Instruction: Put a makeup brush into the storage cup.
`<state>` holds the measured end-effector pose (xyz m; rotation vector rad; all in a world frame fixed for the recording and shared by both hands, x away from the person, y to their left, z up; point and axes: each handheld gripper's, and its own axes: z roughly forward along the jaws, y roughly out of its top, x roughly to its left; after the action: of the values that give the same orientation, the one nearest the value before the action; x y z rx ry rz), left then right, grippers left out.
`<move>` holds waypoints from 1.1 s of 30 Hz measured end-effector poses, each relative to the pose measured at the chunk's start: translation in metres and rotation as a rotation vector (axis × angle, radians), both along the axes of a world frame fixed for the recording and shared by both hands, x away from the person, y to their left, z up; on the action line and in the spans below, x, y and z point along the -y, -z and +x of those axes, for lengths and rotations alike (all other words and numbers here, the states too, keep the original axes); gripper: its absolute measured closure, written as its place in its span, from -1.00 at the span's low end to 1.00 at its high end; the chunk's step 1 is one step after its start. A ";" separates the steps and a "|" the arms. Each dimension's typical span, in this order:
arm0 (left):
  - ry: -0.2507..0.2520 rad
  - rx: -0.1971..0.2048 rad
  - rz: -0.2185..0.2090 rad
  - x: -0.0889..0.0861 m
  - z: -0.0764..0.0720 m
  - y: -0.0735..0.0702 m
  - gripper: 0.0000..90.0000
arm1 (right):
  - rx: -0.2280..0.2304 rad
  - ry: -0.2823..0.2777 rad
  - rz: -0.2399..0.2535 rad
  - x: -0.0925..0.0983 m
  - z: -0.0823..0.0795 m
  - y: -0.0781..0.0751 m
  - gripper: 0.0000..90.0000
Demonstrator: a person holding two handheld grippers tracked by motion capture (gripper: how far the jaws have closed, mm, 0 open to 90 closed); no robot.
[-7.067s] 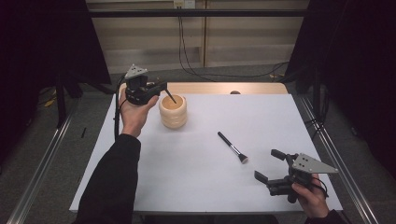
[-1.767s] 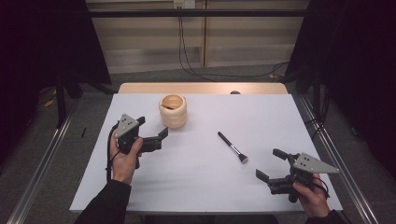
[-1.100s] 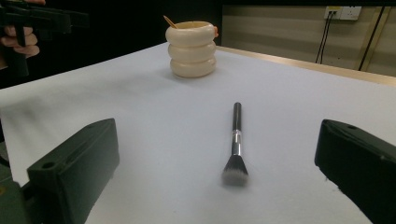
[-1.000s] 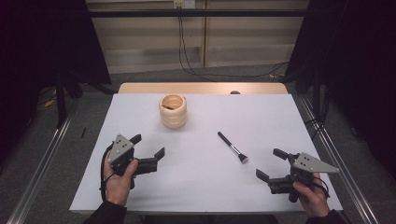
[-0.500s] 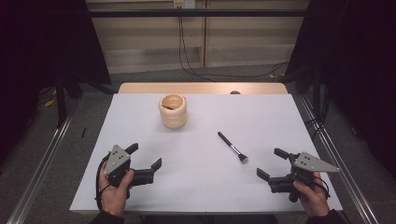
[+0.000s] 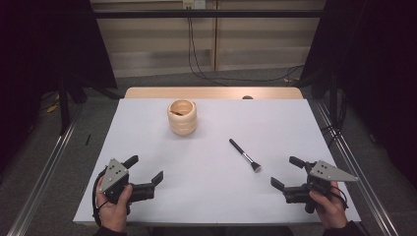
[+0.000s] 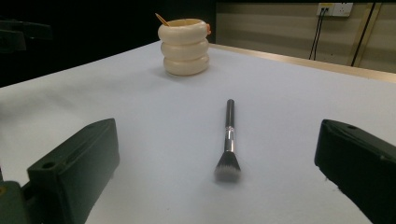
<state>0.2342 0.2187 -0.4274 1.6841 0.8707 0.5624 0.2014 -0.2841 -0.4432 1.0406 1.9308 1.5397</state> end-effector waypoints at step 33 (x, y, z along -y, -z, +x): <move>0.028 -0.002 -0.039 0.004 -0.004 -0.001 -0.96 | 0.051 0.028 -0.060 -0.006 0.022 -0.016 -0.99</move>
<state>0.2306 0.2143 -0.4269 1.6593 0.8535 0.5216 0.2231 -0.2776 -0.4275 0.9891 1.9079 1.4694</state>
